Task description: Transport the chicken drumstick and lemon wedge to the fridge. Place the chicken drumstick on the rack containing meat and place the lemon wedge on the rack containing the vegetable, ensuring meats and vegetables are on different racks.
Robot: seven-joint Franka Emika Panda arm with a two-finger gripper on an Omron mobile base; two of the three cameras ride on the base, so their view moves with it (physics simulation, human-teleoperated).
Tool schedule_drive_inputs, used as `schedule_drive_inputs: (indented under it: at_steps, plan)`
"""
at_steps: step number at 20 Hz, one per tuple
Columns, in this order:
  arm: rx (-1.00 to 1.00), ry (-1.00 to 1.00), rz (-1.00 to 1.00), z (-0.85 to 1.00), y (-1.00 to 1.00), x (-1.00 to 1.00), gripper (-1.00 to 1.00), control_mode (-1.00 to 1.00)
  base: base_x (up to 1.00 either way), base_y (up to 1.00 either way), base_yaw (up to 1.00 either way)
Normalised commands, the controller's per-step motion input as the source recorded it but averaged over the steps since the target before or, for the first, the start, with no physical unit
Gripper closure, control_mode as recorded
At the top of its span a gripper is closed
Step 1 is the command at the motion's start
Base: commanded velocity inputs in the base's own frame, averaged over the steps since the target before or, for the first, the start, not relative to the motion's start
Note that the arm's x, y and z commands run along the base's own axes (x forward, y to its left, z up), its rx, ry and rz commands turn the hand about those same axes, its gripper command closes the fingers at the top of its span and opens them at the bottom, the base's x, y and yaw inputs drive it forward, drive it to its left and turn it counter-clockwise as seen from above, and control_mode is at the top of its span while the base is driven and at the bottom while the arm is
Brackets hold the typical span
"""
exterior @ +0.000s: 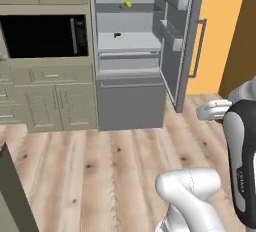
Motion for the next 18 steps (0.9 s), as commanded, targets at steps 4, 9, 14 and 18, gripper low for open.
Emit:
schedule_drive_inputs:
  at_steps: [4, 9, 14, 18]
  plan:
    - [0.0, 0.0, 0.0, 0.0, 0.0, 0.0, 1.0, 1.0, 1.0, 1.0, -0.24]
    - [0.0, 0.0, 0.0, 0.0, 0.0, 0.0, 1.0, 1.0, 1.0, 0.18, -0.2]
    - [0.0, 0.0, 0.0, 0.0, 0.0, 0.0, 1.0, 1.0, 1.0, 0.44, -0.27]
    - [0.0, 0.0, 0.0, 0.0, 0.0, 0.0, 1.0, 1.0, 1.0, 0.41, -0.29]
